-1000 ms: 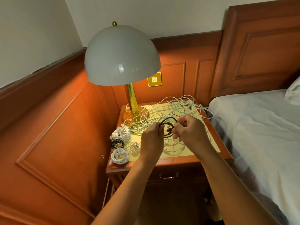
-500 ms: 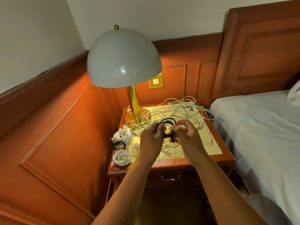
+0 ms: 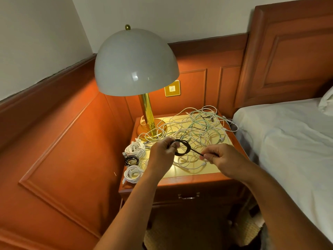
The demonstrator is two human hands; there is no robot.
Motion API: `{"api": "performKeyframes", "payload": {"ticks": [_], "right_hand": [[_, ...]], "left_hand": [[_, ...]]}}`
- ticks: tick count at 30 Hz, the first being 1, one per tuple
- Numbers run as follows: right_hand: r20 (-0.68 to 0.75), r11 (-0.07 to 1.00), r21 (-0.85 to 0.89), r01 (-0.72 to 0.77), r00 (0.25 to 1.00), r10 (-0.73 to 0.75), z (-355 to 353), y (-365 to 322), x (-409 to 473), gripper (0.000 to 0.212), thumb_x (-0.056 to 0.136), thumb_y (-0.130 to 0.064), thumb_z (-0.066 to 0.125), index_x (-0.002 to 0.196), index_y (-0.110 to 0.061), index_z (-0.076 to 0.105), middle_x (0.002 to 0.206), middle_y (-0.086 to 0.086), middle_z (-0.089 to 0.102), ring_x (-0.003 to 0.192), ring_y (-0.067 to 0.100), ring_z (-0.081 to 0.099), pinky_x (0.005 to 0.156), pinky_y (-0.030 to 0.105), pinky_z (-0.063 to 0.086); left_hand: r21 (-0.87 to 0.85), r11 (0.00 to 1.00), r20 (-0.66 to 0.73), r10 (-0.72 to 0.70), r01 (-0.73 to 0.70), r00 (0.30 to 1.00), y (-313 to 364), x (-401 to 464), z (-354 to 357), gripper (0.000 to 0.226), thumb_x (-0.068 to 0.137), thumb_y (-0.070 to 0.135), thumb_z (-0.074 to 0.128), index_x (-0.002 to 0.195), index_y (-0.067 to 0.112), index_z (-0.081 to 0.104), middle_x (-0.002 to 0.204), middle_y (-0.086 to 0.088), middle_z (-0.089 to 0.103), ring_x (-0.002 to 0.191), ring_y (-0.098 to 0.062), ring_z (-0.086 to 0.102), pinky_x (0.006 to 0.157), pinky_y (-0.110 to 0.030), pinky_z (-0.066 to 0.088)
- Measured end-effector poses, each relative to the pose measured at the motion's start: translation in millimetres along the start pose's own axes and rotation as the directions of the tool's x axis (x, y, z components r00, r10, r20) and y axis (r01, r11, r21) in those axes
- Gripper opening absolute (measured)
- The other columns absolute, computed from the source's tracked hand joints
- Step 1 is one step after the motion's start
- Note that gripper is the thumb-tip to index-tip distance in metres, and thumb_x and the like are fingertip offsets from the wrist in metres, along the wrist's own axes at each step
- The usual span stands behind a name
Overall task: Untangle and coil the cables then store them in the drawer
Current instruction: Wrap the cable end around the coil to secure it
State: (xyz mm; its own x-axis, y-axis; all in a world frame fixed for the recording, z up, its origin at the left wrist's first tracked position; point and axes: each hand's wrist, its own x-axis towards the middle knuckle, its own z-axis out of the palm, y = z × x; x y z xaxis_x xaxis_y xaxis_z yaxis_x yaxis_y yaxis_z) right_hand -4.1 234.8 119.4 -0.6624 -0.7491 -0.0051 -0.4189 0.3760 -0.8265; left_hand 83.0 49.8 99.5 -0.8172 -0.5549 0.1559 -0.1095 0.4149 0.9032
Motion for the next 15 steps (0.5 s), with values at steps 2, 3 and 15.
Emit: {"api": "performKeyframes", "payload": {"ticks": [2,3,15], "right_hand": [[0.018,1.0,-0.012,-0.021,1.0,0.021,-4,3,-3,0.024,0.096,-0.012,0.057,0.086,-0.029,0.07,0.081,-0.012,0.068,0.079,0.007,0.06,0.075,0.028,0.049],[0.027,0.997,0.053,-0.048,0.999,0.046,-6,4,-4,0.022,0.096,-0.011,0.056,0.087,-0.025,0.071,0.075,-0.009,0.066,0.071,0.007,0.057,0.068,0.025,0.047],[0.002,0.238,0.968,-0.085,0.944,0.329,18,-13,-3,0.016,0.088,0.015,0.051,0.095,0.002,0.055,0.078,0.013,0.062,0.073,0.026,0.069,0.067,0.032,0.061]], "left_hand": [[0.002,1.0,-0.023,0.006,-0.006,1.0,0,-1,7,0.013,0.096,0.013,0.058,0.087,0.015,0.068,0.071,-0.001,0.063,0.055,-0.011,0.049,0.051,-0.023,0.037],[0.014,1.0,-0.051,0.021,-0.021,0.998,2,-2,11,0.012,0.096,0.013,0.058,0.089,0.014,0.068,0.073,-0.004,0.064,0.059,-0.014,0.052,0.053,-0.029,0.04],[-0.011,0.988,-0.314,0.142,-0.154,0.939,-6,-15,54,0.011,0.097,0.016,0.056,0.096,0.014,0.067,0.075,0.002,0.065,0.06,-0.012,0.052,0.061,-0.037,0.046]]}}
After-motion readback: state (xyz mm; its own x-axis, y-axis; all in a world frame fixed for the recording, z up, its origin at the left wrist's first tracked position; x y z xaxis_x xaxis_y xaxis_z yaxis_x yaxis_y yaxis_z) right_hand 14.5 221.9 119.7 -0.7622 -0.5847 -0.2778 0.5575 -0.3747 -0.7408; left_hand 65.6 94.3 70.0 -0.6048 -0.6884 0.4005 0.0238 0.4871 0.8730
